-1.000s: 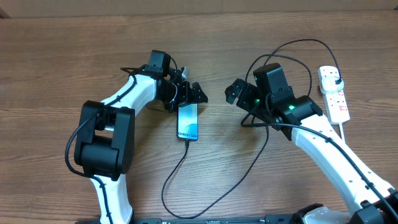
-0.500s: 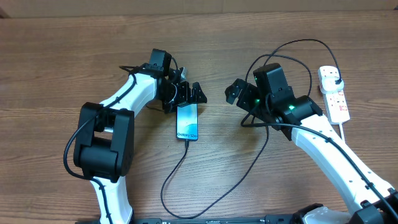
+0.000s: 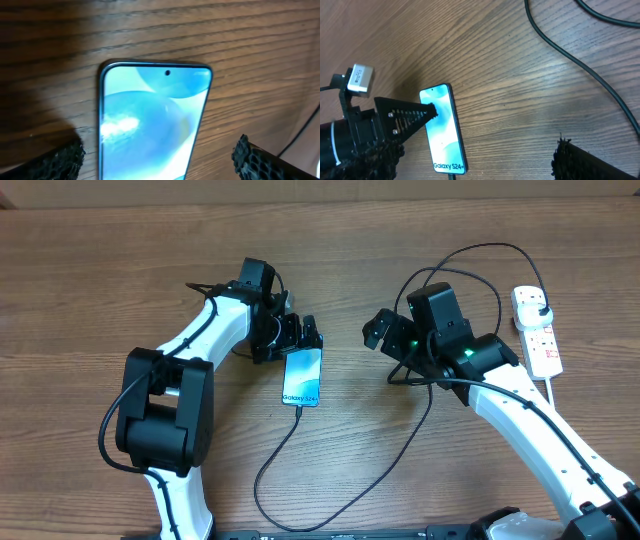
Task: Plug charger to phone and switch on socket
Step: 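Open the left gripper to release the phone and lift away, then move the right gripper over the white power strip's switch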
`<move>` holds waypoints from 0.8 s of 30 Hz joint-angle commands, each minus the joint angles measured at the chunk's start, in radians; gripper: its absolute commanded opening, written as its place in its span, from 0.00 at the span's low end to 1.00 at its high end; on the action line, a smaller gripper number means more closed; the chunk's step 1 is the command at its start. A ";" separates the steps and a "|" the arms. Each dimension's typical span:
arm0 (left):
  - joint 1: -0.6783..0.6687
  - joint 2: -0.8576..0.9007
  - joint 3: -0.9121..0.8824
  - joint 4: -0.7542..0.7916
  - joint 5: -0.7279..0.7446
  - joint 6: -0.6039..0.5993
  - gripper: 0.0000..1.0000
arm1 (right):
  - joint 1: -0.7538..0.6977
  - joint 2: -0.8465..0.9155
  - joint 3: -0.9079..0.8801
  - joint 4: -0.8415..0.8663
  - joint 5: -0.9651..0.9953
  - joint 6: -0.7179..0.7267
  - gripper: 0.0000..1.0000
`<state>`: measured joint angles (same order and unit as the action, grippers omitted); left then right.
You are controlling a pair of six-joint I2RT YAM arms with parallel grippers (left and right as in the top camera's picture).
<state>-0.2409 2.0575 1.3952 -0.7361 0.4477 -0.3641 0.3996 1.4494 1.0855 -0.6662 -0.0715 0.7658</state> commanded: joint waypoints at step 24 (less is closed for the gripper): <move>0.003 0.067 0.856 -0.772 -0.506 0.080 1.00 | -0.003 -0.015 0.002 -0.018 0.003 -0.009 1.00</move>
<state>-0.2401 2.1380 2.1529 -1.4738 -0.0273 -0.3031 0.3996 1.4494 1.0851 -0.6853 -0.0715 0.7654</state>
